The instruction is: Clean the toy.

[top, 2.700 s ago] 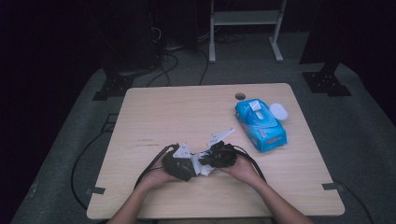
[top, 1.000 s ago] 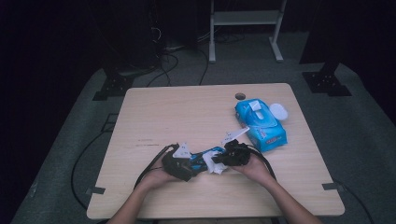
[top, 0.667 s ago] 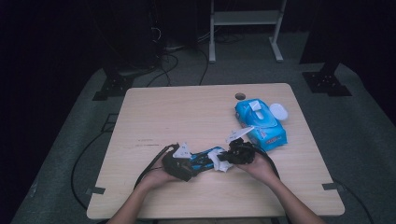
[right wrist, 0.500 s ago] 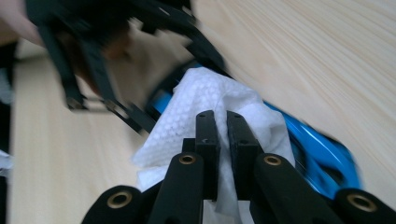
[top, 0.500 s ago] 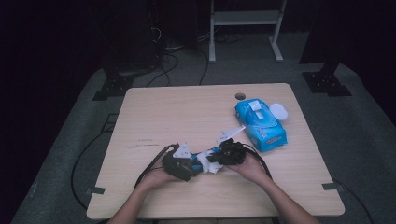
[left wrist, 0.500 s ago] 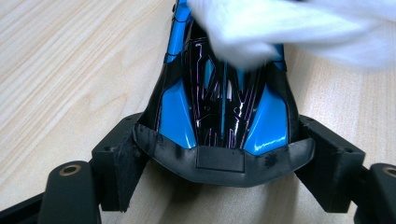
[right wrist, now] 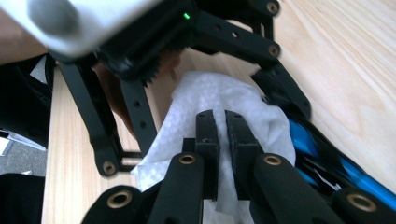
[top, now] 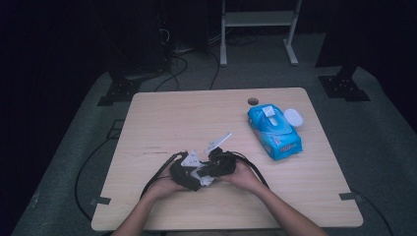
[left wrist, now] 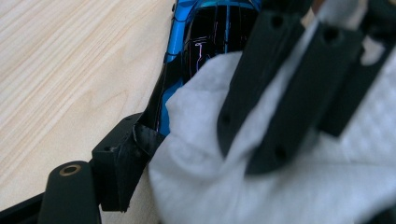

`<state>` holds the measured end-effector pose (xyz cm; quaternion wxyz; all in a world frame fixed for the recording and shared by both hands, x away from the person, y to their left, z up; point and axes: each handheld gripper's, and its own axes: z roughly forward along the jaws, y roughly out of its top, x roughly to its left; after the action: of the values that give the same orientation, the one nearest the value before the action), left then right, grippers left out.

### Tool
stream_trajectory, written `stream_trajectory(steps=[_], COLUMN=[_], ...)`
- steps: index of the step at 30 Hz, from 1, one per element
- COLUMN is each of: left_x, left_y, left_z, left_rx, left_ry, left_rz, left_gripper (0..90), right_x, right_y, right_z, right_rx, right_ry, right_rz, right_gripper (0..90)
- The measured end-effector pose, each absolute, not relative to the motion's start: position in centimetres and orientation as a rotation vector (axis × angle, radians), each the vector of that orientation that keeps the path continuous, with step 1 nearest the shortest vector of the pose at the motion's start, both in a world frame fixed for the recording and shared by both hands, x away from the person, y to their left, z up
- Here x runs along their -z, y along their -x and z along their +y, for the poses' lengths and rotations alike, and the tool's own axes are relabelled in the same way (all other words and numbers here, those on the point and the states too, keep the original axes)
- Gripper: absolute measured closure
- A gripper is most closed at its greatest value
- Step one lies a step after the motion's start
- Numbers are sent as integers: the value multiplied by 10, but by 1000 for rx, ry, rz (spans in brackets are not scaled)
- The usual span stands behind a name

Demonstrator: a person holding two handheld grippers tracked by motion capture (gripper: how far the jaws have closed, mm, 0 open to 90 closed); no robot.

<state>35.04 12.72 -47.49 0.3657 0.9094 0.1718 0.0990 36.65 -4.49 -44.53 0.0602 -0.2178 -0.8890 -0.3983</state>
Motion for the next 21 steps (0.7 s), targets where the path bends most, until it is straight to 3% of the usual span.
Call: stream_trajectory(steps=[6, 11, 21], left_x=[475, 475, 476], left_y=[-352, -351, -351], left_z=[125, 126, 127], left_rx=[-256, -252, -256], left_ry=[-2338, -2333, -2332], left_rz=[435, 448, 437], left_gripper=[234, 234, 234], right_x=[444, 440, 440], right_y=[-367, -363, -389], right_z=[-66, -53, -75], right_rx=[1141, 1168, 1262], right_ry=[683, 666, 901], right_rz=[-2671, -2742, -2770], right_gripper=[842, 844, 845])
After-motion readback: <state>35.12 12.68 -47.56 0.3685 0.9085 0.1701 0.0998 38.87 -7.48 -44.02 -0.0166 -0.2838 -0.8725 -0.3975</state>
